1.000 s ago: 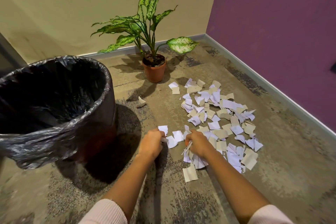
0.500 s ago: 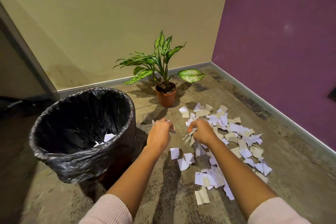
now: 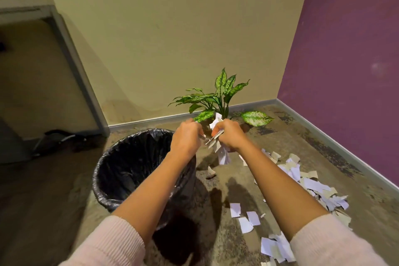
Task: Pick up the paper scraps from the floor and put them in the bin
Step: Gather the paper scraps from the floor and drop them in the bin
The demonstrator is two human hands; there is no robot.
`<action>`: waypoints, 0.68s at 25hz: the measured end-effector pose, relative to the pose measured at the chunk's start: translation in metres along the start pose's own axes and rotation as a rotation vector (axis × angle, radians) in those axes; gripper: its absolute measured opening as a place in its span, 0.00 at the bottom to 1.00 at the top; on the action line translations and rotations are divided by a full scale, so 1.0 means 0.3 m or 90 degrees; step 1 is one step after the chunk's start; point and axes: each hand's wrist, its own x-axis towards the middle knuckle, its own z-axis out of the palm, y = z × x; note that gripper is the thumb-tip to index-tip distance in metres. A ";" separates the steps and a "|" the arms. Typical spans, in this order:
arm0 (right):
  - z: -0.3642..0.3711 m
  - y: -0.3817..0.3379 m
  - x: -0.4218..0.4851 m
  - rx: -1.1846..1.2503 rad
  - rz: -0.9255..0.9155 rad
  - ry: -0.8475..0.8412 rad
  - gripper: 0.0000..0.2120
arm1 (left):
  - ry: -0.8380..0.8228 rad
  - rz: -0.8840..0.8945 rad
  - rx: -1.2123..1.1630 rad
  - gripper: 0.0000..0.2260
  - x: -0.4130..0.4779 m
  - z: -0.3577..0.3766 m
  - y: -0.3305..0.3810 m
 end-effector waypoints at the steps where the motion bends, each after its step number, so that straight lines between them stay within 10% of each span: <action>1: 0.007 -0.044 0.019 0.008 -0.015 -0.004 0.17 | 0.008 -0.011 0.006 0.09 0.010 -0.033 -0.032; 17: 0.418 -0.325 0.114 -0.058 -0.143 -0.200 0.14 | -0.177 -0.241 0.146 0.11 -0.118 -0.035 -0.558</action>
